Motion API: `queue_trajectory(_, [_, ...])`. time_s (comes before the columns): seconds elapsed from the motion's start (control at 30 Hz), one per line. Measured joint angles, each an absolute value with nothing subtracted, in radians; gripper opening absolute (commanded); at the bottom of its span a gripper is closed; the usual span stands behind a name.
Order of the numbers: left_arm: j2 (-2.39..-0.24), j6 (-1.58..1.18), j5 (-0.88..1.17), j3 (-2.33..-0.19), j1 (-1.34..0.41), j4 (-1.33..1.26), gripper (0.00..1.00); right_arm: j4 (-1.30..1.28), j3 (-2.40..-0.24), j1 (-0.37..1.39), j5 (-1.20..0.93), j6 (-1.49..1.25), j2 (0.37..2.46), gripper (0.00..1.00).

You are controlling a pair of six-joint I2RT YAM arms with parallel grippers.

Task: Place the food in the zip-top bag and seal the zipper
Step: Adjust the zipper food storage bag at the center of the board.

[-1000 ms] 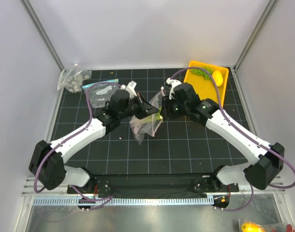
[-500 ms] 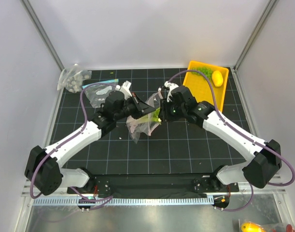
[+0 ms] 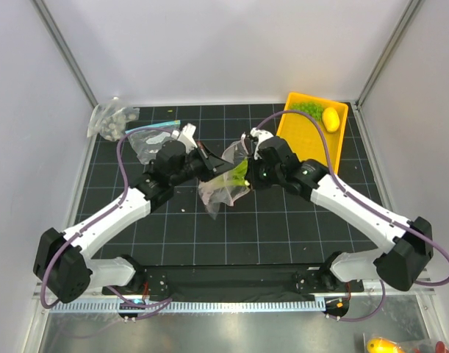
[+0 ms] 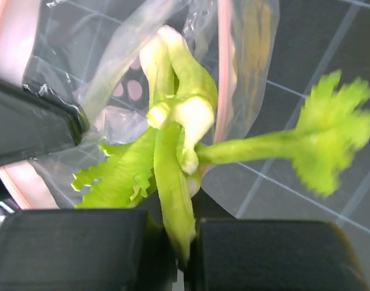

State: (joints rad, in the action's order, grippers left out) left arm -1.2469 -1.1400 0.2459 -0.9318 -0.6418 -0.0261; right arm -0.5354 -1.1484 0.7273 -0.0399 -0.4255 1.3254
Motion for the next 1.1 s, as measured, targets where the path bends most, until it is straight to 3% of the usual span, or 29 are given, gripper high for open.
queue_trajectory(0.37, [-1.126,-1.207,0.244,-0.932,-0.642,0.021,0.00,-0.855,-1.545,0.851,0.110,-0.390,1.301,0.01])
queue_trajectory(0.7, [-1.131,-1.166,0.211,-0.955,-0.642,0.110,0.00,-0.904,-1.567,0.751,0.201,-0.367,1.492,0.01])
queue_trajectory(0.97, [-1.182,-1.142,0.155,-0.972,-0.667,0.141,0.00,-0.881,-1.632,0.922,0.226,-0.348,1.425,0.01])
queue_trajectory(1.1, [-1.096,-1.105,0.090,-1.034,-0.702,0.208,0.00,-0.879,-1.626,0.895,0.278,-0.335,1.396,0.01])
